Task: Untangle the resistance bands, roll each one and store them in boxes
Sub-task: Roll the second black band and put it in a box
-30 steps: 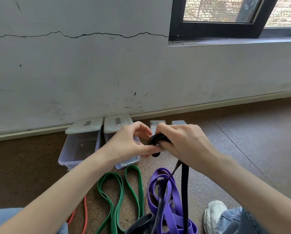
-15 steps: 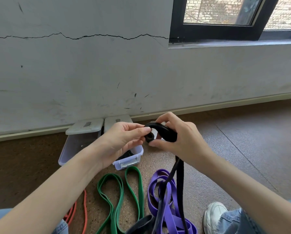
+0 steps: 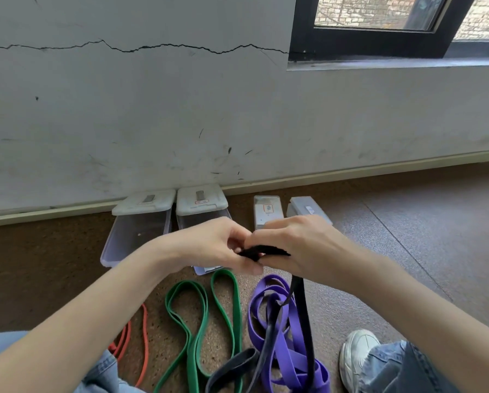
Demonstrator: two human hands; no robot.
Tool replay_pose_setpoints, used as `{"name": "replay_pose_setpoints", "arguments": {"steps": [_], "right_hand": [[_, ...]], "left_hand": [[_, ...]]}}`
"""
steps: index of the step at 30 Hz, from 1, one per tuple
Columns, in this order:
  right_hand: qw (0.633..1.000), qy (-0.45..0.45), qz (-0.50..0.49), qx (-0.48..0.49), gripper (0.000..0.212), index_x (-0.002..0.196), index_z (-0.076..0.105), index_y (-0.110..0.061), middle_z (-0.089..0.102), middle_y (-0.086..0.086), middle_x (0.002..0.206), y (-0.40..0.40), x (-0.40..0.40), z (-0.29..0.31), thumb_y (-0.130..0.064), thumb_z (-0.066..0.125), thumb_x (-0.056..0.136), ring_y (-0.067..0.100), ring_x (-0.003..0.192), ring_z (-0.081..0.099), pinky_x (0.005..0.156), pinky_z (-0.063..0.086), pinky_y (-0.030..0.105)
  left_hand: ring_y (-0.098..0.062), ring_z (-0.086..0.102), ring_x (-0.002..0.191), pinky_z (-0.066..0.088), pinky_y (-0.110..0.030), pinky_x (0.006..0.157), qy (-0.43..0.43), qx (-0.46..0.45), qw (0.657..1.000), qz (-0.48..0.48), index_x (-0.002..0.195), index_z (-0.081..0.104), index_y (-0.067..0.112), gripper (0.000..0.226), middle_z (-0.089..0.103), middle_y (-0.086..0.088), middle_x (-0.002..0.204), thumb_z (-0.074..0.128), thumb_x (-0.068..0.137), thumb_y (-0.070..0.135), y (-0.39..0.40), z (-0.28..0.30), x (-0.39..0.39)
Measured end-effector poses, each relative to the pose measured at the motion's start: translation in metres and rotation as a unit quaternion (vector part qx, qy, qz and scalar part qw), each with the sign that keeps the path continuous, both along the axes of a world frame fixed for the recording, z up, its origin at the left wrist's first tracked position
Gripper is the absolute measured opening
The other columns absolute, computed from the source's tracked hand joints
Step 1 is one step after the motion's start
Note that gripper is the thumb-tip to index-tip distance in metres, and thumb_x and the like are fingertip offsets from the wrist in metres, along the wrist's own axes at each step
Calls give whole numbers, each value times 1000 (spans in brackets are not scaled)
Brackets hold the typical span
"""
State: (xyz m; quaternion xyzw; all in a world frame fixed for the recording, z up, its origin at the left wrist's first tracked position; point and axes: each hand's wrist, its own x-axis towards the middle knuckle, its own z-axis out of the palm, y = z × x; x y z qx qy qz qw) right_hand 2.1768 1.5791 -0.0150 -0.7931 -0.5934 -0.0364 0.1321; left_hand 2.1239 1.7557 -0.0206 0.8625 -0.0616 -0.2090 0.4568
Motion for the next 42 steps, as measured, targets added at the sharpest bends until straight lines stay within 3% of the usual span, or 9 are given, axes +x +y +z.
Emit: {"name": "replay_pose_setpoints", "arguments": {"steps": [3,8,13,15,18,28,32,37,42], "right_hand": [[996,63,-15,60,22,106,66,-21,69,-5,89,-2,5,7,-24,63,85,12,77,63,63,48,28],[977,113,-80,165,19,98,64,-12,69,-3,80,-3,9,11,-22,68,83,14,69,60,63,49,36],[979,76,-96,162,21,94,59,-10,56,-13,80,1,4,8,-25,68,83,15,70,56,62,47,36],[986,63,-79,135,17,94,62,-12,58,-11,80,-2,5,8,-24,68,83,13,70,54,61,47,35],[997,30,-35,68,12,97,67,-15,63,0,84,-4,5,6,-21,64,86,17,78,56,64,48,39],[999,-31,-17,6,12,97,66,-18,60,1,83,-4,10,4,-23,59,90,19,81,54,64,47,35],[999,-19,-40,17,13,98,66,-19,61,-2,87,-3,9,5,-26,58,90,17,84,54,65,47,34],[991,46,-91,89,16,99,58,-14,65,-2,79,-5,6,7,-26,60,89,20,68,56,61,48,41],[984,141,-81,70,48,108,49,-15,64,-5,93,-3,0,4,-40,73,75,15,81,59,70,50,35]], "left_hand": [[-4,63,81,48,-13,72,-12,-93,993,72,86,76,22,15,72,-2,86,78,71,19,6,3,0],[-20,63,95,44,-35,99,4,-256,953,163,87,77,17,27,72,-8,93,82,60,20,7,6,3],[-11,66,86,54,-20,83,46,-345,918,189,84,77,15,27,73,-3,87,73,58,21,3,-4,6],[-7,67,84,53,-14,74,45,-299,941,156,83,77,20,20,73,0,86,74,64,19,5,-3,3],[-2,62,74,46,-10,62,3,-98,992,74,76,73,28,12,69,8,76,79,72,18,3,-2,1],[3,49,82,39,-17,67,-91,169,981,20,88,67,38,18,52,13,94,75,72,43,4,5,6],[2,55,58,41,-8,55,-39,21,997,56,85,71,22,9,64,13,66,73,79,28,0,-2,6],[-9,69,84,51,-13,68,78,-258,952,147,84,74,15,10,73,-5,90,71,75,13,10,-5,3],[-6,67,77,51,-11,62,101,-327,921,188,84,75,10,29,72,-6,89,78,59,24,18,-4,4]]}}
